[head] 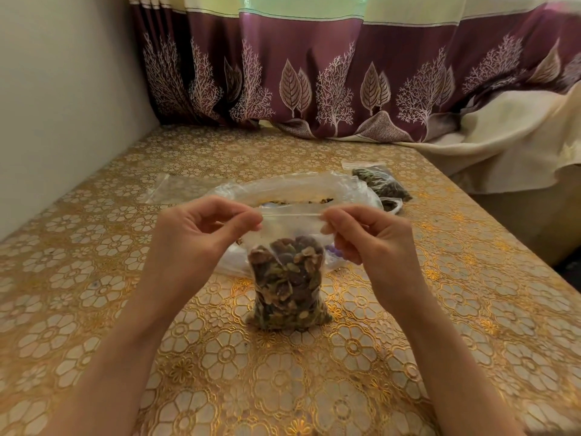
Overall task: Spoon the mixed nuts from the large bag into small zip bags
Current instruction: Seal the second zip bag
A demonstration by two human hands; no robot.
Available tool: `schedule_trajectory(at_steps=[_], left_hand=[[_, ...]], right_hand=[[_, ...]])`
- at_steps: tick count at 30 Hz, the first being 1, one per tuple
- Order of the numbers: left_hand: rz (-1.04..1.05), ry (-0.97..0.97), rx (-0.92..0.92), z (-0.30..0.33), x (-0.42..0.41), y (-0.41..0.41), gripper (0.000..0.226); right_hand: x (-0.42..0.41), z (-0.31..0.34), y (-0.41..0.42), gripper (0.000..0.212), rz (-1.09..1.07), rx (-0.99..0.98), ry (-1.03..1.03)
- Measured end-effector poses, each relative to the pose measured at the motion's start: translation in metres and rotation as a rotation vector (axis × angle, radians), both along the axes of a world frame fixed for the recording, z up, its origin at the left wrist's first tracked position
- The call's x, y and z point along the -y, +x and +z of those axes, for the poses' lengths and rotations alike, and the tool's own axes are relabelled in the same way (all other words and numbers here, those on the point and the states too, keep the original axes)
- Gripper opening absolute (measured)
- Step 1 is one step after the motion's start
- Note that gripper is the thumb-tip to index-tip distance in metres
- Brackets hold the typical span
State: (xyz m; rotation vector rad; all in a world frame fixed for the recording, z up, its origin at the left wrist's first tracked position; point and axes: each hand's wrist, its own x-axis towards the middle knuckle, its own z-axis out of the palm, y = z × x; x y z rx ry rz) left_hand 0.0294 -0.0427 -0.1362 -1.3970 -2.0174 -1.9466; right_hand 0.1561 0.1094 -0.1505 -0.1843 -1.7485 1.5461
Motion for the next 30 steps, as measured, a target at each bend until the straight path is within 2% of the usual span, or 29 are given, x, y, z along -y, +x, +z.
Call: schedule_trajectory(at_steps=[4, 6, 8, 10, 14, 16, 19, 21, 23, 25, 27, 30], left_hand=[[-0.053, -0.01, 0.198, -0.006, -0.005, -0.003, 0.03], [-0.19, -0.141, 0.323, -0.009, -0.004, -0.006, 0.053], [-0.314, -0.349, 0.347, -0.012, -0.002, -0.008, 0.072], [-0.376, -0.466, 0.322, -0.015, -0.001, -0.007, 0.063], [-0.262, -0.368, 0.304, -0.017, -0.003, -0.005, 0.048], [-0.222, -0.281, 0.346, -0.018, -0.005, -0.004, 0.046], [-0.137, -0.167, 0.395, -0.02, -0.008, -0.001, 0.048], [-0.089, -0.109, 0.399, -0.02, -0.01, -0.001, 0.046], [-0.122, -0.042, 0.459, -0.02, -0.01, 0.0, 0.044], [-0.241, 0.006, 0.519, -0.02, -0.009, 0.002, 0.048], [-0.367, 0.012, 0.535, -0.019, -0.009, 0.004, 0.052], [-0.321, -0.05, 0.375, -0.018, -0.013, 0.006, 0.046]], right_hand=[[0.0, -0.004, -0.003, 0.018, 0.021, -0.021, -0.074], [-0.002, -0.006, -0.003, 0.017, 0.037, -0.03, -0.135], [-0.004, -0.007, -0.002, 0.018, 0.044, -0.039, -0.193], [-0.005, -0.008, -0.003, 0.019, 0.032, -0.042, -0.24], [-0.002, -0.014, -0.006, 0.023, -0.126, -0.033, -0.201], [0.001, -0.018, -0.007, 0.029, -0.193, -0.019, -0.107], [0.009, -0.022, -0.008, 0.036, -0.171, 0.073, 0.134], [0.016, -0.026, -0.011, 0.052, -0.143, 0.169, 0.345], [0.02, -0.03, -0.013, 0.075, -0.159, 0.226, 0.47], [0.022, -0.03, -0.013, 0.085, -0.209, 0.227, 0.498], [0.021, -0.029, -0.013, 0.08, -0.258, 0.186, 0.443], [0.013, -0.027, -0.012, 0.072, -0.304, 0.128, 0.313]])
